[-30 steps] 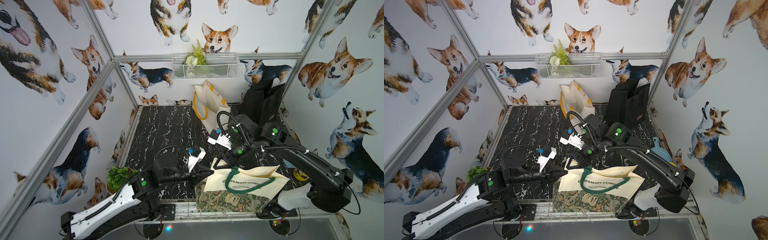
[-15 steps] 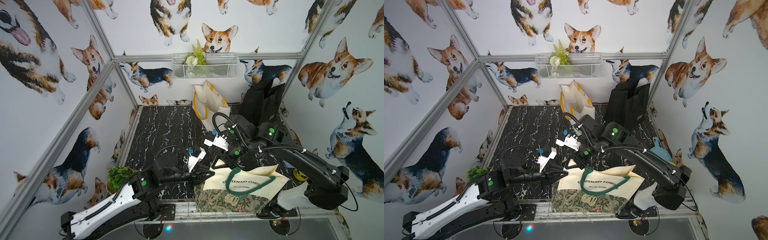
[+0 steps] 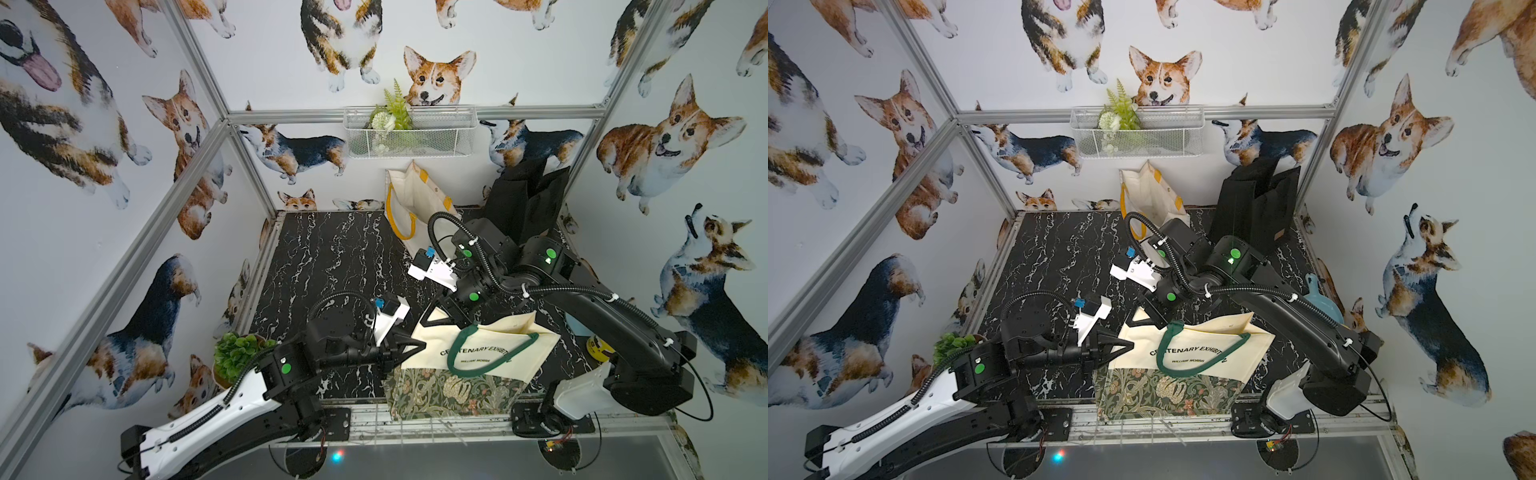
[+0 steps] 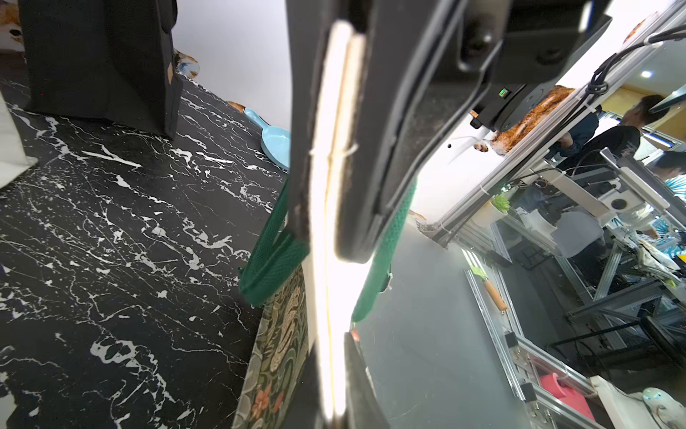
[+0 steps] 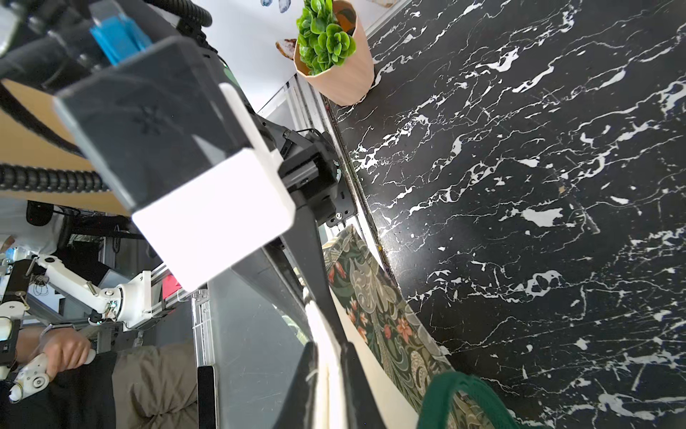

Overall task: Put away the canvas bag
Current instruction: Press the canvas bag at the center of the board.

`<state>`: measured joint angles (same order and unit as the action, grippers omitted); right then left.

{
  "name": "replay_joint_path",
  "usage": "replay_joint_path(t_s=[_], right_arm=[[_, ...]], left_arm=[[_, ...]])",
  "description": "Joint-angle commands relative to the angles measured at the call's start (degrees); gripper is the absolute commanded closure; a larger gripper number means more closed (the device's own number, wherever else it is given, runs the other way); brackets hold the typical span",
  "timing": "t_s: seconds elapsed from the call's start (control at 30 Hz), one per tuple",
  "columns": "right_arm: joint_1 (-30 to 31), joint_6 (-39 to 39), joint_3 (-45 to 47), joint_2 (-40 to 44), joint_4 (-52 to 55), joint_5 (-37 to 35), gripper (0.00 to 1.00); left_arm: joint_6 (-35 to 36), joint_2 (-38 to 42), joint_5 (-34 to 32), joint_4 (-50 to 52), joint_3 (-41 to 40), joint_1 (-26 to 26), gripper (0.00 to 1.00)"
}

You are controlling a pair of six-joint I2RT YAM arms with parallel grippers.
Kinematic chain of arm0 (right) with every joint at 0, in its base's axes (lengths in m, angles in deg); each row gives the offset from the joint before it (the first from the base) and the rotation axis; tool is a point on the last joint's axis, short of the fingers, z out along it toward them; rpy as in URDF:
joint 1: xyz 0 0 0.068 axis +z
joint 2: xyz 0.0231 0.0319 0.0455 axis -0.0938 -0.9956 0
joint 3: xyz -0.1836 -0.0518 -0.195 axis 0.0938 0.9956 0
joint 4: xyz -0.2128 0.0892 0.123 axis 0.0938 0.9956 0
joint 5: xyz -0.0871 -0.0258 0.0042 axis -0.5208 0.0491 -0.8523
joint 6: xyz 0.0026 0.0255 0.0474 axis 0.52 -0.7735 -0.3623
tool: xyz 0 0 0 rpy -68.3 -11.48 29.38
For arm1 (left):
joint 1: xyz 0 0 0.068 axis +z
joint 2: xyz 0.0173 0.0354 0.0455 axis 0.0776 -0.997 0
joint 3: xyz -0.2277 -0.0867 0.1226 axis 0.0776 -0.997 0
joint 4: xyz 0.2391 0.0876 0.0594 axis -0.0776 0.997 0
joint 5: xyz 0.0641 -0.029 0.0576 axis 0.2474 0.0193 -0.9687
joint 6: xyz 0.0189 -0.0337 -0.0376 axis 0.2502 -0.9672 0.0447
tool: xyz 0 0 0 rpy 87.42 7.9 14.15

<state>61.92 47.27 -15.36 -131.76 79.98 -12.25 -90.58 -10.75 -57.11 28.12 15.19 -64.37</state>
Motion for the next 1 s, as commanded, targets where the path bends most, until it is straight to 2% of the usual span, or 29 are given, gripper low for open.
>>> replay_joint_path(t_s=[0.0, 0.03, 0.07, 0.1, 0.13, 0.17, 0.43, 0.47, 0.5, 0.53, 0.57, 0.63, 0.67, 0.7, 0.73, 0.77, 0.97], right_arm=[[-0.8, 0.0, -1.4, 0.1, 2.2, -2.7, 1.00], [-1.0, 0.1, -1.8, 0.1, 2.4, -2.9, 1.00], [-1.3, 0.2, -2.3, 0.1, 2.6, -3.2, 1.00], [-1.6, 0.4, -2.9, 0.0, 2.9, -3.2, 1.00], [-1.8, 0.4, -3.4, -0.1, 3.2, -3.4, 1.00], [-2.1, 0.5, -4.0, -0.2, 3.7, -3.6, 1.00], [-2.4, 0.8, -6.0, -0.7, 4.8, -4.6, 1.00], [-2.4, 0.8, -6.0, -0.6, 4.6, -4.6, 1.00], [-2.5, 0.7, -5.9, -0.4, 4.4, -4.8, 1.00], [-2.5, 0.7, -6.0, -0.4, 4.3, -4.8, 1.00], [-2.6, 0.6, -6.1, -0.5, 4.1, -4.8, 1.00], [-2.7, 0.4, -6.6, -0.7, 4.2, -4.8, 1.00], [-2.7, 0.3, -6.9, -0.8, 4.3, -5.0, 1.00], [-2.7, 0.3, -7.1, -0.9, 4.5, -5.1, 1.00], [-2.8, 0.3, -7.2, -0.9, 4.6, -5.3, 1.00], [-2.7, 0.4, -7.3, -0.9, 4.8, -5.5, 1.00], [-3.2, 0.9, -7.5, -0.5, 5.2, -6.1, 1.00]], left_arm=[[0.3, 0.4, -0.2, 1.1, -0.1, 0.0, 0.62], [0.1, 0.4, -0.3, 1.2, -0.2, 0.0, 0.49], [0.1, 0.4, -0.4, 1.1, -0.4, 0.0, 0.47], [0.0, 0.4, -0.4, 1.2, -0.6, 0.0, 0.49], [0.0, 0.3, -0.5, 1.2, -0.7, 0.0, 0.64], [0.4, 0.3, -0.6, 1.4, -0.8, 0.0, 1.00], [1.1, 0.9, -3.5, 4.4, -2.5, 0.0, 1.00], [1.0, 0.7, -3.7, 4.9, -2.6, 0.1, 0.92], [0.9, 0.5, -3.8, 5.4, -2.7, 0.0, 0.74], [0.7, 0.5, -4.0, 5.8, -2.8, 0.0, 0.61], [0.4, 0.5, -4.1, 6.1, -3.1, 0.0, 0.53], [-0.1, 0.9, -4.3, 5.9, -4.1, 0.0, 0.52], [-0.3, 1.2, -4.4, 5.5, -4.7, 0.1, 0.54], [-0.5, 1.6, -4.5, 5.3, -5.2, 0.1, 0.64], [-0.6, 1.7, -4.6, 5.2, -5.5, 0.0, 0.78], [-0.5, 1.8, -4.7, 5.3, -5.6, 0.0, 1.00], [-0.7, 2.4, -4.0, 6.6, -5.5, 0.0, 1.00]])
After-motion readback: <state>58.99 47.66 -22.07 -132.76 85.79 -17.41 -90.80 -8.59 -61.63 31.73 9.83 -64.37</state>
